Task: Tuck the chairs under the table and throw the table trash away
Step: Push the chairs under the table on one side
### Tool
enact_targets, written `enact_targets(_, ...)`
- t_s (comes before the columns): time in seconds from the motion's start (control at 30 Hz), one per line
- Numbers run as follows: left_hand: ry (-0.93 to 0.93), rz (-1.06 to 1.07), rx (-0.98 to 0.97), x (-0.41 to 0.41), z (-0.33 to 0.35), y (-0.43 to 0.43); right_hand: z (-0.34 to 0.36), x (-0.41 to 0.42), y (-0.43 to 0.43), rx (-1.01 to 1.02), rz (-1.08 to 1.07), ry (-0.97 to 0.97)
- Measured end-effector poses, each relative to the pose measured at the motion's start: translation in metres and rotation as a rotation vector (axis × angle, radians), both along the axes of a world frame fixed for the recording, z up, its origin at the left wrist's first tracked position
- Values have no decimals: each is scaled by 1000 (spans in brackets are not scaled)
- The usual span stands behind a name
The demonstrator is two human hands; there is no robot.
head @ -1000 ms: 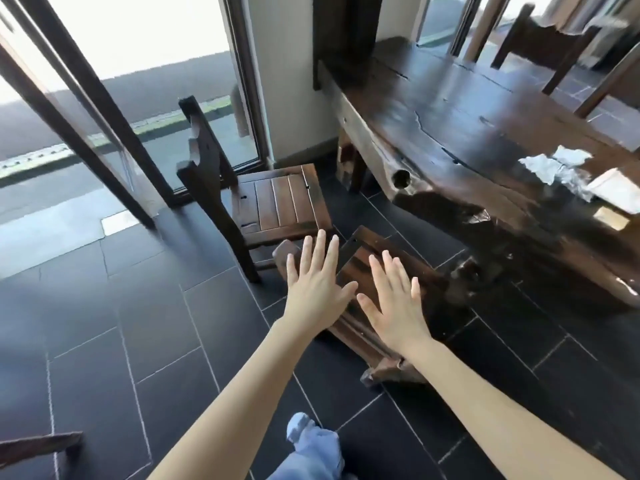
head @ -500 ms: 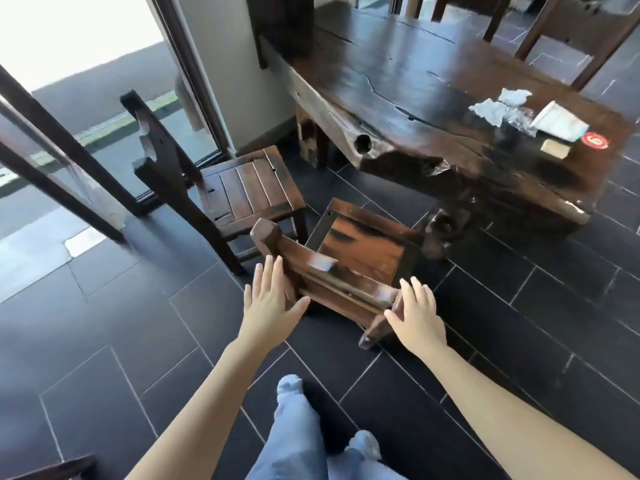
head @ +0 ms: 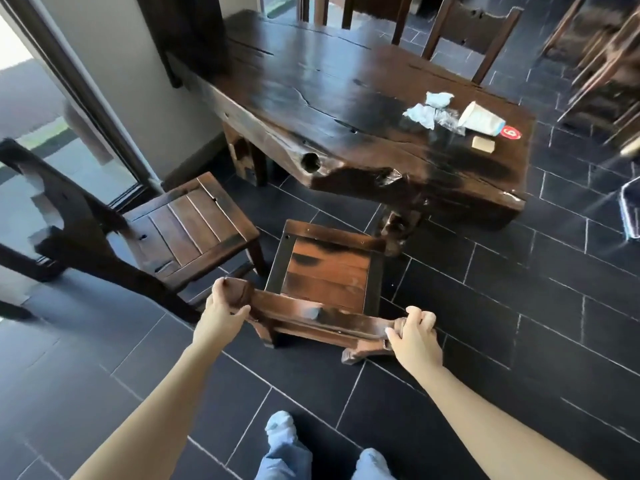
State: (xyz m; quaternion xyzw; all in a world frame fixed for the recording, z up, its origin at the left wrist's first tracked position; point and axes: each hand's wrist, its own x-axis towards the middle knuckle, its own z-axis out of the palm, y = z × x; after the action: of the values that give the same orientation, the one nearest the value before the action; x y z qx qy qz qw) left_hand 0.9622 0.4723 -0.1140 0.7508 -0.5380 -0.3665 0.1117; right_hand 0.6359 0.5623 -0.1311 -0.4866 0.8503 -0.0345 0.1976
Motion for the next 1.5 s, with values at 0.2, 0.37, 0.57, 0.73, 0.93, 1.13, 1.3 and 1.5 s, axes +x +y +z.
enact_targets(0.2,-86,77,-45,-14,-17,-15,-5,-1,-3,-22,-75,44)
enact_targets(0.37,-199,22,-63,-14,-26,-38,-7,-5,-25,-22,-72,96)
enact_targets(0.57,-219,-36,47,-23,-19,-93,-5,-14,-73,13,-79,82)
enact_targets(0.73,-273,-76,86,-32,-19,-138,-7,-22,-115,10,-112,60)
enact_targets(0.93,-291,-105,98,-44,-21,-181,-13,-31,-149,-50,-144,48)
enact_targets(1.13,-348,-156,141,-51,-21,-218,-13,-39,-176,-52,-125,62)
enact_targets(1.3,-346,-153,220,-55,-14,-237,-15,-39,-186,-55,-83,64)
enact_targets(1.5,-283,-136,276,-51,-11,-241,-7,-40,-182,39,-15,33)
